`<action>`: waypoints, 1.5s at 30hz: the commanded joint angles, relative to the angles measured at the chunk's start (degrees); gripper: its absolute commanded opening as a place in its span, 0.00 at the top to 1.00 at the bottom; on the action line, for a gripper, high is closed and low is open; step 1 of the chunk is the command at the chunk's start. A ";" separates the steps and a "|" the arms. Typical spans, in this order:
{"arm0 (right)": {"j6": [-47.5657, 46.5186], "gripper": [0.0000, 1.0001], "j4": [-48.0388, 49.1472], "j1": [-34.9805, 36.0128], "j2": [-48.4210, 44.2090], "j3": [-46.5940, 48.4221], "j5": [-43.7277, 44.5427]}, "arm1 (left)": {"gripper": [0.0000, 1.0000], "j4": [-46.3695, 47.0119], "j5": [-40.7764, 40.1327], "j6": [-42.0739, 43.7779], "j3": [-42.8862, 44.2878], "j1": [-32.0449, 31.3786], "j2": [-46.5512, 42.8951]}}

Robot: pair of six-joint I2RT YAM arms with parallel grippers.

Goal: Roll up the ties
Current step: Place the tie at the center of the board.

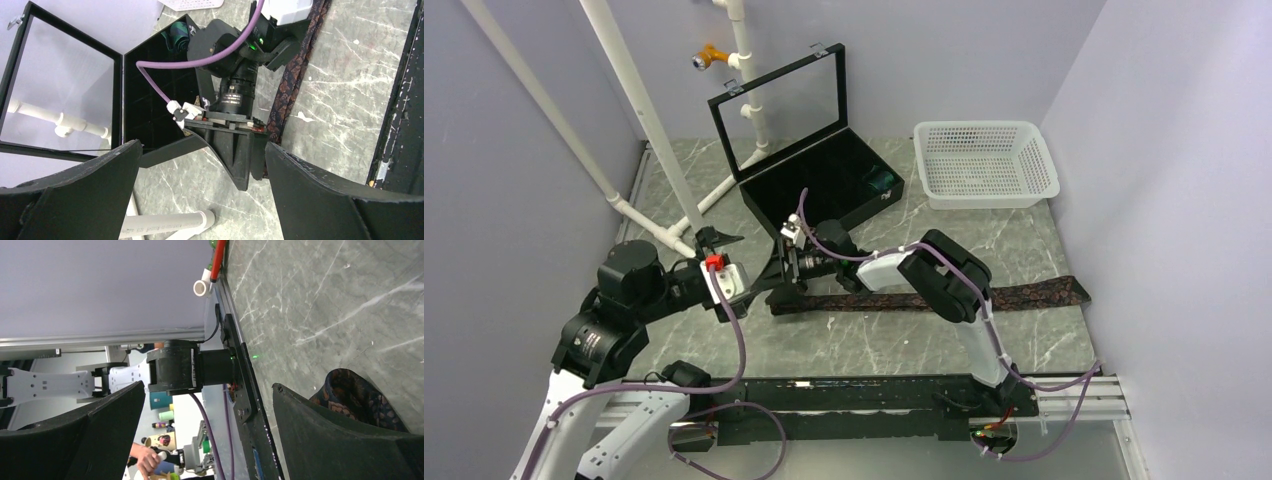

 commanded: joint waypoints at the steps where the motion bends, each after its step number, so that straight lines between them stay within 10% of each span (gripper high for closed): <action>1: 3.85 0.00 6.02 1.64 1.90 1.14 2.29 | 0.01 0.28 -1.69 0.13 -0.74 -0.18 -1.01; 14: -2.01 0.00 9.69 2.92 10.43 -3.14 4.64 | 0.01 -1.58 -2.55 0.26 -2.32 -0.18 -2.93; 28: -12.37 0.00 9.54 5.57 -1.20 -4.87 7.89 | 0.01 -4.82 -0.14 4.31 -4.51 -0.18 -3.06; 35: -21.20 0.02 -11.45 -0.13 -15.08 -1.98 1.33 | 0.16 -7.37 1.44 8.09 -12.01 -0.18 -1.95; 45: -49.12 0.46 -47.54 -13.03 -32.60 -14.28 2.54 | 0.27 1.02 0.57 8.22 -21.46 -0.78 12.09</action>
